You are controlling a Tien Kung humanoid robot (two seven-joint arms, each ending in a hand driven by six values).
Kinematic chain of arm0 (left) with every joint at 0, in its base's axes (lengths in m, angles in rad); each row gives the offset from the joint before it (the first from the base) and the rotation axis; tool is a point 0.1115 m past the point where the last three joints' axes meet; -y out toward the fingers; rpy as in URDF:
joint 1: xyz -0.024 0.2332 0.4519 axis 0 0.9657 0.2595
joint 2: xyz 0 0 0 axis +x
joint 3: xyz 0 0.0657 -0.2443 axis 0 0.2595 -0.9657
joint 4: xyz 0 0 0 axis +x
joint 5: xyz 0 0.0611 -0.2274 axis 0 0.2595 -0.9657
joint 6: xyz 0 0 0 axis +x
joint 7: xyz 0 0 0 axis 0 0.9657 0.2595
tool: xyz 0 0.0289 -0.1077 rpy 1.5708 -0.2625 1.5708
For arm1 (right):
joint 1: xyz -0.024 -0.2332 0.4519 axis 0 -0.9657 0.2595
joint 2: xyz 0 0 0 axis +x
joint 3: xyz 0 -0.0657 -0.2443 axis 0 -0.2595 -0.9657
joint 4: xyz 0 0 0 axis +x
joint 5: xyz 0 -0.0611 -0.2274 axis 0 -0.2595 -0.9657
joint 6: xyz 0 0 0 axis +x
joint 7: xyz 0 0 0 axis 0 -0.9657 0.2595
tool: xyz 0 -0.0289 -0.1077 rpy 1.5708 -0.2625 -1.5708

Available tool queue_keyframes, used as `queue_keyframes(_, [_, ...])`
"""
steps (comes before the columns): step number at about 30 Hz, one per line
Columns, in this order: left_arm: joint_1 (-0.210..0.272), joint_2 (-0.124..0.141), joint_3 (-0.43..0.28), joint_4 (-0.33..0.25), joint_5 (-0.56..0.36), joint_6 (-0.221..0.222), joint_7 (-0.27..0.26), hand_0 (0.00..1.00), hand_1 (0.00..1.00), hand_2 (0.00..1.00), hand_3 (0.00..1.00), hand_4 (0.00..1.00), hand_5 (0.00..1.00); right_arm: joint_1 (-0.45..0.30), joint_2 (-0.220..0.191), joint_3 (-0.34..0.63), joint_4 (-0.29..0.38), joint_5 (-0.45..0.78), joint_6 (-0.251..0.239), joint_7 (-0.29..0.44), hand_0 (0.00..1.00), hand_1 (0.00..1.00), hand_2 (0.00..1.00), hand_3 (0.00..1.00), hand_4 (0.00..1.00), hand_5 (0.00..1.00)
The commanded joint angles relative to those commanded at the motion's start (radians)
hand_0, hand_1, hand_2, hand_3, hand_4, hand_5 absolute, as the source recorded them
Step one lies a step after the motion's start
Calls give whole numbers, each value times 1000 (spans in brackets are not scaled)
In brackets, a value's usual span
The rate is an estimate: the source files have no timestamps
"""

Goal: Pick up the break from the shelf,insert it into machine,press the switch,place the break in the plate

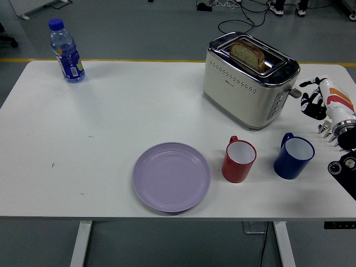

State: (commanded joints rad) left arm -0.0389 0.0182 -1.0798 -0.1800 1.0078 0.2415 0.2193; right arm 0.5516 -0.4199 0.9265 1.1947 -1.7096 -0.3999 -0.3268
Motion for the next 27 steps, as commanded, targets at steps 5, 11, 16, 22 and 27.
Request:
queue_keyframes(5, [2,0,0,0,1,0,0,636,528,503,518,289,875,-2,5,-8,-7,-1,0,0,58,109,253,651,396,84])
queue_keyframes(11, [1,1,3,0,-1,-1,-1,637,528,505,521,288,875,6,18,-17,-32,4,1,0,57,109,252,647,397,85])
queue_keyframes(16, [-2,1,6,0,-6,-1,-2,637,528,505,521,288,875,11,28,-26,-54,8,3,2,57,109,252,647,397,85])
queue_keyframes(22, [-6,2,9,0,-10,-1,-3,636,530,505,521,288,875,18,39,-34,-84,14,2,4,57,108,251,645,397,86])
queue_keyframes(27, [-9,2,9,0,-13,-1,-4,635,528,505,522,288,875,23,49,-46,-108,19,6,2,56,108,251,644,397,86])
